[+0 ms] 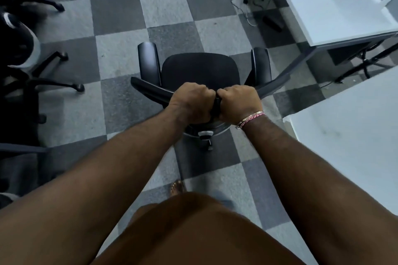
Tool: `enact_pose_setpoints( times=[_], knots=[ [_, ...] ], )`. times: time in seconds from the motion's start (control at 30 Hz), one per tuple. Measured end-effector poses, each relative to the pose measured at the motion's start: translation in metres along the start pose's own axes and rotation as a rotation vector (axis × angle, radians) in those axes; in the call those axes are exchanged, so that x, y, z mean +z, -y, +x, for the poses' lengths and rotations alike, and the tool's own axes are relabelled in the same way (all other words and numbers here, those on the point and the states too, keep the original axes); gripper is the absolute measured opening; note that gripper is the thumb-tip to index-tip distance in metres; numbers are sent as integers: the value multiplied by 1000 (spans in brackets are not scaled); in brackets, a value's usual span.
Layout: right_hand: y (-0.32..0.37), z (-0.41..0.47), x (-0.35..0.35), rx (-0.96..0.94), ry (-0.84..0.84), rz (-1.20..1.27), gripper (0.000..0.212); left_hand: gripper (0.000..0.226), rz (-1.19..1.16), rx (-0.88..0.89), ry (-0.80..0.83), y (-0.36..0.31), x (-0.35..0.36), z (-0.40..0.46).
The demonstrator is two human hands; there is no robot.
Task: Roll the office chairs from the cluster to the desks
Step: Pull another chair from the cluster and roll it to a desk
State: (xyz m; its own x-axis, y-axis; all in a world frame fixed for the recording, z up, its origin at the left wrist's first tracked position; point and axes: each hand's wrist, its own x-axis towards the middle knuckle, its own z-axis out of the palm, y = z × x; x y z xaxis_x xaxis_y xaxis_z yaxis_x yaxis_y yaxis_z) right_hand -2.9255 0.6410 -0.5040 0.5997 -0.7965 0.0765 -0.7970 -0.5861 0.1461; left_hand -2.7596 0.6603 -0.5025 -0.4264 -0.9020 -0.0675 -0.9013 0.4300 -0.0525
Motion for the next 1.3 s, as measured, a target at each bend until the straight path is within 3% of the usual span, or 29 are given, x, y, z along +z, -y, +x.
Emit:
enact_pose_setpoints(
  times=[1.3],
  knots=[
    [-239, 720, 108, 112, -183, 72, 18, 26, 58, 102, -65, 538, -7, 573]
  ],
)
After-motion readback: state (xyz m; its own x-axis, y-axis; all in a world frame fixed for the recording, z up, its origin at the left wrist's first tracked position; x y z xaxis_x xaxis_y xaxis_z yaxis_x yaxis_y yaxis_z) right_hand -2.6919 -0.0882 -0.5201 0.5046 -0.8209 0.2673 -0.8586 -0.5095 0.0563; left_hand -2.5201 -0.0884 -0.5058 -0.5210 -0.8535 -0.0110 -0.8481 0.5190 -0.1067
